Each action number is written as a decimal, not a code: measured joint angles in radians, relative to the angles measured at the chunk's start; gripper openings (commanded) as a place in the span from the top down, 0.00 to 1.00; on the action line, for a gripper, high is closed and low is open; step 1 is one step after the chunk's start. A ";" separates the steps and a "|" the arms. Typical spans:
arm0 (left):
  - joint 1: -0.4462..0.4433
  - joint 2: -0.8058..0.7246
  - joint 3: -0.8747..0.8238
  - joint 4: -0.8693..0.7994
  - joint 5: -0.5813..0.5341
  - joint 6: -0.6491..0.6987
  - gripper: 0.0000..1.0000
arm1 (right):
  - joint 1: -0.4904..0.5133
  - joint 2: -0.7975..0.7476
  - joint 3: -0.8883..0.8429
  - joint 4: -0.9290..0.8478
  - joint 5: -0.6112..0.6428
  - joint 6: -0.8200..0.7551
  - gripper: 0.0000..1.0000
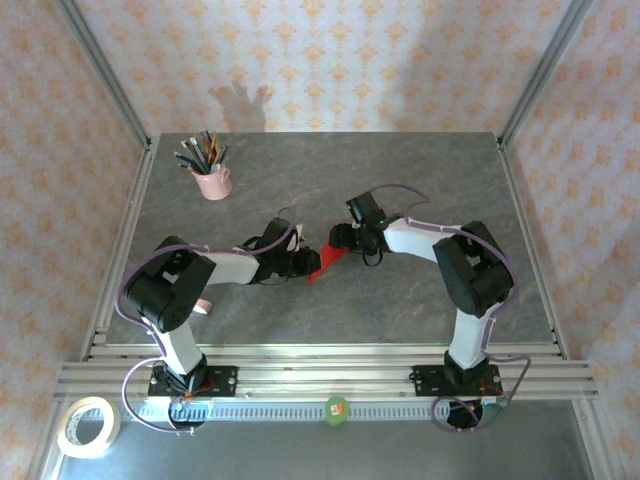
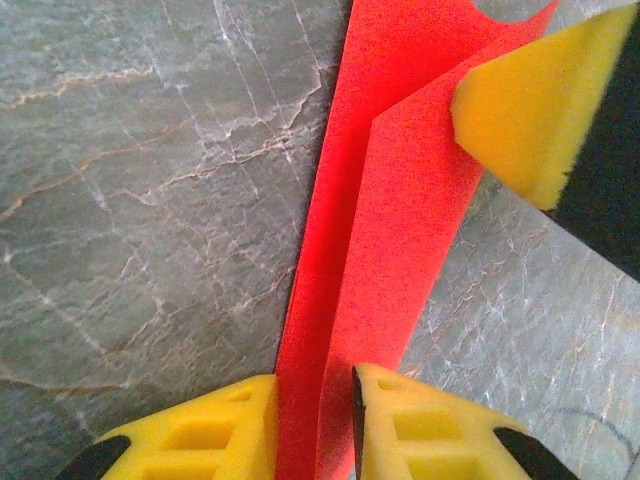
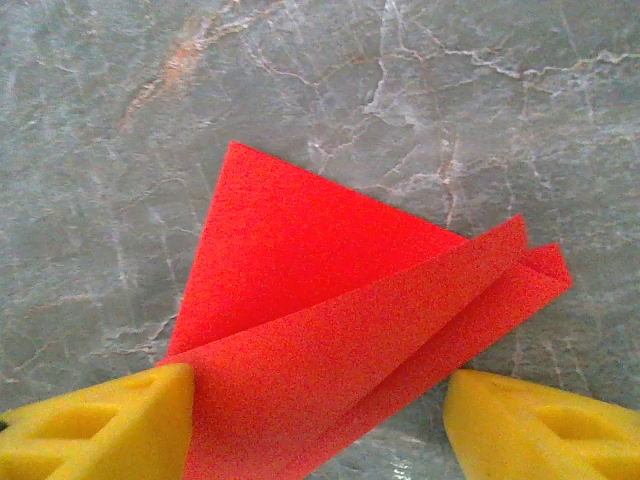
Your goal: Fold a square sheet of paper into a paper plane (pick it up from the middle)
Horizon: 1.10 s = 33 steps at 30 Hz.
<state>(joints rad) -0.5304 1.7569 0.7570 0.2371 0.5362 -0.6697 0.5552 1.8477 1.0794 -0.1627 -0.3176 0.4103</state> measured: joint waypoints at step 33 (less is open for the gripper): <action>0.000 0.013 0.034 -0.058 -0.002 0.024 0.75 | 0.016 -0.021 -0.108 0.253 -0.241 0.076 0.68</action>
<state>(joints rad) -0.5304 1.7699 0.7914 0.1787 0.5339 -0.6453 0.5716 1.8263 0.9718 0.0902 -0.5591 0.4866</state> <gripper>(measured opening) 0.249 0.323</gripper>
